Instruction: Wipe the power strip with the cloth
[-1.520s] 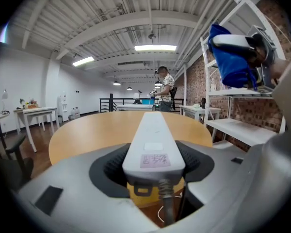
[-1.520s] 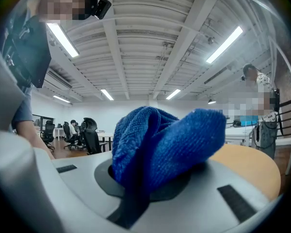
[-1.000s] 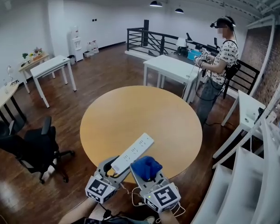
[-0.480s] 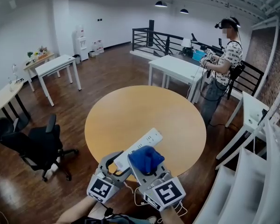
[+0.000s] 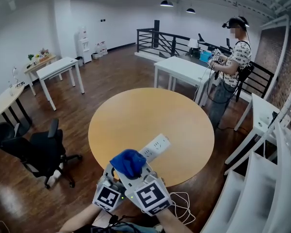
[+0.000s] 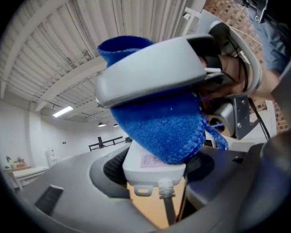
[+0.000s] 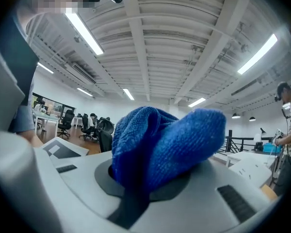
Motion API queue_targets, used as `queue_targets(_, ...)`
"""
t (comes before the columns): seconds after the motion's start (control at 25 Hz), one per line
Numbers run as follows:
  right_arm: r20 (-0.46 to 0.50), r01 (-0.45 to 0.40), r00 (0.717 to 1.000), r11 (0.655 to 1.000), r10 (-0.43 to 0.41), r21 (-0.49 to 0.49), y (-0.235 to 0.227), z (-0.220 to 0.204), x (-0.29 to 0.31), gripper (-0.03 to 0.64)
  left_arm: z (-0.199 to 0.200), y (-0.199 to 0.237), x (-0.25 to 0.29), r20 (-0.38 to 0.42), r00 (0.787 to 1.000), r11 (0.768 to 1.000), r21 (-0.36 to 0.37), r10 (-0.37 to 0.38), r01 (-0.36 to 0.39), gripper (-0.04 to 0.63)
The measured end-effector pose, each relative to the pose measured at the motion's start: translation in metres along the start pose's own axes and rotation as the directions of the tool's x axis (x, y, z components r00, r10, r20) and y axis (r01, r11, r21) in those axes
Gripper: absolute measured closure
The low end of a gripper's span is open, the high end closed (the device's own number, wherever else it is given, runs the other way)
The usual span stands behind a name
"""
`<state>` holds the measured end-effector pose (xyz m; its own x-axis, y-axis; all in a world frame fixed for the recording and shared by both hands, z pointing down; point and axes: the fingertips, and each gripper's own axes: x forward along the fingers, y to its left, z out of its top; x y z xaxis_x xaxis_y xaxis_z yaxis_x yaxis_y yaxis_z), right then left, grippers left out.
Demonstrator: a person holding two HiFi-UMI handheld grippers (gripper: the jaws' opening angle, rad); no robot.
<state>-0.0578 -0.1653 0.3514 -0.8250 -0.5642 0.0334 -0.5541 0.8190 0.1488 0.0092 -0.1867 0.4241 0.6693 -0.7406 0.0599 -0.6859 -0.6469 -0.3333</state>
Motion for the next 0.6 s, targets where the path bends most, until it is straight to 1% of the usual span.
queue_targets(0.12,-0.006,0.011,1.000,1.000,-0.011,-0.016,-0.008,-0.005,-0.001,0.563,-0.004,0.000,-0.001,-0.004,1.000,1.000,0.000,0.008,-0.008,0.302)
queue_targets(0.36,-0.010,0.075,0.997,0.997,-0.075,-0.018,-0.043,-0.007,-0.014,0.563,-0.007,0.003,-0.005,0.001,1.000,1.000,0.003,0.015,-0.015,0.302)
queue_targets(0.48,-0.011,0.117,0.993,0.993,-0.117,-0.022,-0.065,-0.005,-0.023,0.563,-0.008,0.003,-0.007,-0.001,1.000,1.000,0.000,0.021,-0.021,0.302)
queue_targets(0.6,-0.006,0.180,0.984,0.983,-0.181,-0.031,-0.096,-0.003,-0.036,0.563,-0.009,0.003,-0.011,-0.005,1.000,1.000,-0.004,0.021,-0.021,0.303)
